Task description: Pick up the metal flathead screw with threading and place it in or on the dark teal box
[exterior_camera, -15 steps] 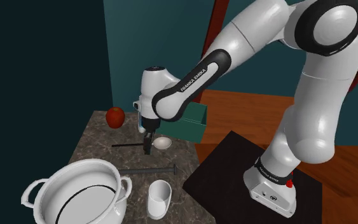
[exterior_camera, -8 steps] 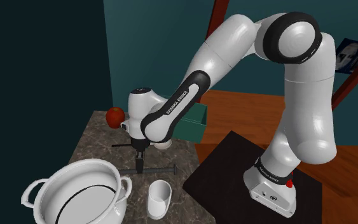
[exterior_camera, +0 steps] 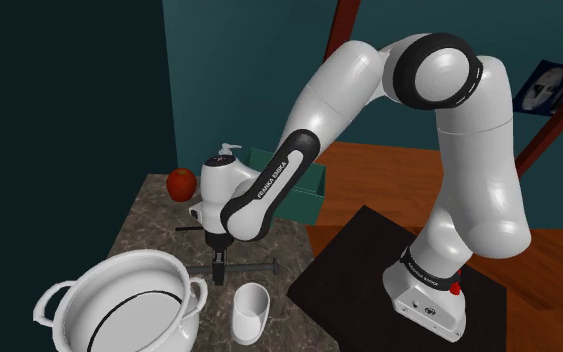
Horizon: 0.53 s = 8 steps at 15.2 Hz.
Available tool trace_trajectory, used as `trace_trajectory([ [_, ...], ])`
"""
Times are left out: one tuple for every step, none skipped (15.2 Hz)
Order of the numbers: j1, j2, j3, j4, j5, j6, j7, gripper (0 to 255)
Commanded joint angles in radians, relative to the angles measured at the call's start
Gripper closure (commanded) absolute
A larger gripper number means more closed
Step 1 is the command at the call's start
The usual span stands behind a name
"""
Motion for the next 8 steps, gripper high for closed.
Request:
trace_trajectory([
  [0.000, 0.004, -0.001, 0.001, -0.001, 0.003, 0.000, 0],
  [0.000, 0.004, -0.001, 0.001, -0.001, 0.003, 0.000, 0],
  [0.000, 0.004, -0.001, 0.001, -0.001, 0.003, 0.000, 0],
  [0.000, 0.004, -0.001, 0.001, -0.001, 0.003, 0.000, 0],
  [0.000, 0.004, -0.001, 0.001, -0.001, 0.003, 0.000, 0],
  [0.000, 0.004, -0.001, 0.001, -0.001, 0.003, 0.000, 0],
  [0.000, 0.004, -0.001, 0.001, -0.001, 0.003, 0.000, 255],
  [0.000, 0.004, -0.001, 0.001, -0.001, 0.003, 0.000, 255],
])
